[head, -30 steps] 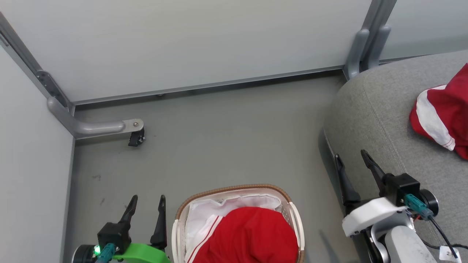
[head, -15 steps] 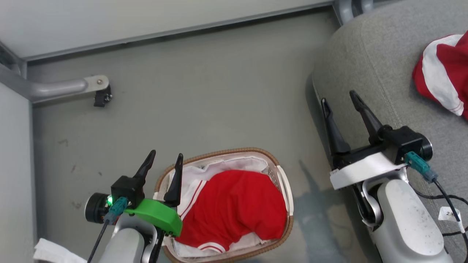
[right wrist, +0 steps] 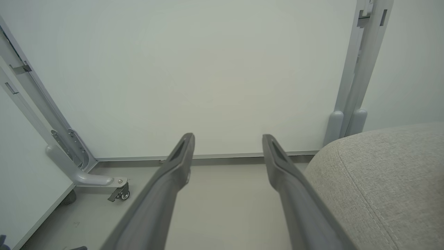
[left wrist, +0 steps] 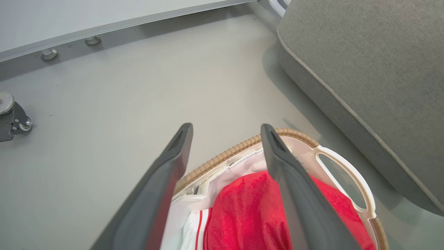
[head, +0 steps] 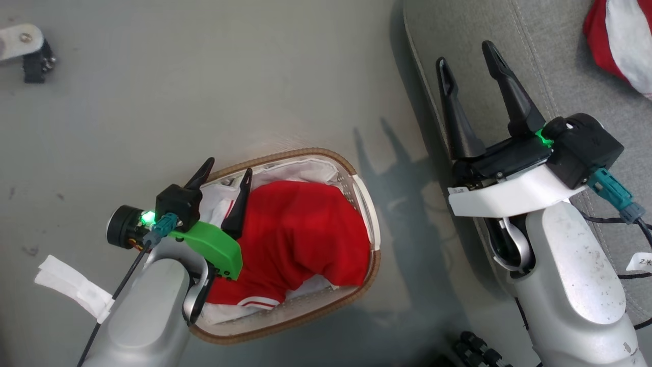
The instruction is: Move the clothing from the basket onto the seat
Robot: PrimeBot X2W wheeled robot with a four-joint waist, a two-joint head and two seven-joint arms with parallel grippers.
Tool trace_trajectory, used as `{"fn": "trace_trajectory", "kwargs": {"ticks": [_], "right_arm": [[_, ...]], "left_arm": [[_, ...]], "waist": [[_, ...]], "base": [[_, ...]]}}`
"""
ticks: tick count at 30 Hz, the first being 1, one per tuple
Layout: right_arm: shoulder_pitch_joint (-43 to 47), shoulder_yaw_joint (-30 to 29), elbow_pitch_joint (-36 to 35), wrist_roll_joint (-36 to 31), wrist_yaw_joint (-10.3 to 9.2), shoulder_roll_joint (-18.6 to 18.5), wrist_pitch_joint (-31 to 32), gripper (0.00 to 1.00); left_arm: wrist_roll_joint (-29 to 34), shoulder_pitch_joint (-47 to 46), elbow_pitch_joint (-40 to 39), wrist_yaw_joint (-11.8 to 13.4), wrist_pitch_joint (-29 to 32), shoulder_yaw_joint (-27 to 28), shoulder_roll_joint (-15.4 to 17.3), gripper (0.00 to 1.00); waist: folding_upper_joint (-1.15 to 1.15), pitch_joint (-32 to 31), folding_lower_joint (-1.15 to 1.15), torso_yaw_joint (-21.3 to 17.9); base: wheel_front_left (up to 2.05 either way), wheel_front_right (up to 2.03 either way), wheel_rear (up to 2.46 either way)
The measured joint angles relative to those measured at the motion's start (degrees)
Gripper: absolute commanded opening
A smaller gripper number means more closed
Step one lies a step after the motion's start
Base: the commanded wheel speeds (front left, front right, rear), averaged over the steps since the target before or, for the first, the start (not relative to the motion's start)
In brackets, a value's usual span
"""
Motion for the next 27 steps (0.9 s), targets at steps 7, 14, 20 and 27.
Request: {"fn": "trace_trajectory", "kwargs": {"ticks": [7, 14, 20, 27], "right_arm": [[-1.1, 0.7, -2.0, 0.3, 0.00, 0.0, 0.0, 1.00], [-1.8, 0.7, -2.9, 0.6, 0.00, 0.0, 0.0, 1.00], [-2.2, 0.8, -3.0, 0.6, 0.00, 0.0, 0.0, 1.00], [-2.3, 1.0, -2.6, 0.6, 0.00, 0.0, 0.0, 1.00]], "left_arm": [[-2.7, -3.6, 3.1, 0.0, 0.0, -6.3, 1.4, 1.00], [-6.9, -6.7, 7.5, 0.0, 0.0, -10.8, 1.6, 1.00], [-11.0, -9.5, 10.8, 0.0, 0.0, -14.5, 1.4, 1.00], [-17.7, -12.4, 15.0, 0.0, 0.0, -20.9, 1.5, 1.00]], "waist": [[0.00, 6.8, 0.00, -3.4], [0.00, 12.3, 0.00, -6.1], [0.00, 16.0, 0.00, -7.4], [0.00, 19.1, 0.00, -8.3]], "base": [[0.00, 0.00, 0.00], [0.00, 0.00, 0.00], [0.00, 0.00, 0.00], [0.00, 0.00, 0.00]]}}
